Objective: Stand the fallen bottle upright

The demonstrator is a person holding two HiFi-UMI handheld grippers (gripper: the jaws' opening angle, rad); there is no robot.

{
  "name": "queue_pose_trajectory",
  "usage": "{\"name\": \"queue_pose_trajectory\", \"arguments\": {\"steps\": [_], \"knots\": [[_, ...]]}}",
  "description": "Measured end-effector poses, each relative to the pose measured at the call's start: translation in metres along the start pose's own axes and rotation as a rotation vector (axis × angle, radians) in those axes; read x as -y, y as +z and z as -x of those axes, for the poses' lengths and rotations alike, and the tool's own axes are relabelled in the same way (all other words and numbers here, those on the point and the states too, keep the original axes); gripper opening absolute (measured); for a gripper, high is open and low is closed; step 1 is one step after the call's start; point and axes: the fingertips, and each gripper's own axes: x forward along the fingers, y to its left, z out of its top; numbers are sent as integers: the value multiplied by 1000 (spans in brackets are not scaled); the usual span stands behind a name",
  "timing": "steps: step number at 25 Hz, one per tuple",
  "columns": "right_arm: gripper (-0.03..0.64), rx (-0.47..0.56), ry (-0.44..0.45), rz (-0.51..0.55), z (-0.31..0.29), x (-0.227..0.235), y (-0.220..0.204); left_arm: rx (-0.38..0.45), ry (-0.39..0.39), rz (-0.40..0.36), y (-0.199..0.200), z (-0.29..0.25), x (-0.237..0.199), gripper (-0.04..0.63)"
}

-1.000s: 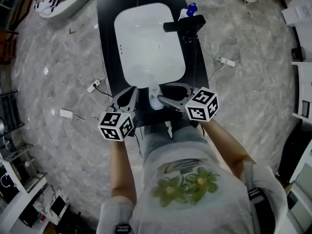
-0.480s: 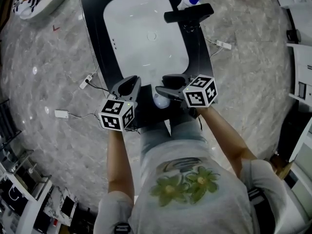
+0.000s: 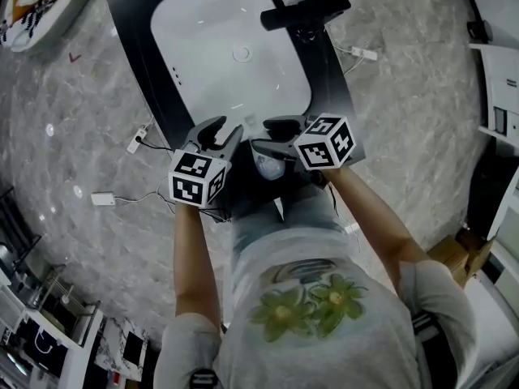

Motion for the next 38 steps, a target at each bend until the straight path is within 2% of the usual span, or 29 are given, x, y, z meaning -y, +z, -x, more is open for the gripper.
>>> {"name": "queue_pose_trajectory", "arguments": {"steps": [5,13,19,23,25,30,38], "knots": [[235,-36,-38,21,-6,4,-6,-82,-35,-92,-6,-13,-1,161],[233,-71,-54,6,-14,12,-11,-162,-52,-173,-14,-28,-5,161],[233,-98,-48,-16,-18,14,-15,-167,-40,-232,-14,-32,-7,156],[233,-118,-46,-14,-20,15,-16,-158,-34,-282,-12,-34,-4,64],[233,-124,-44,-7,-19,15,-15,-146,-30,-297,-9,-36,-2,55],[233,-114,-46,10,-18,14,-14,-159,-17,-283,-11,-32,-1,55],[233,-97,-53,58,-14,8,-7,-114,28,-286,0,-25,2,55]]}}
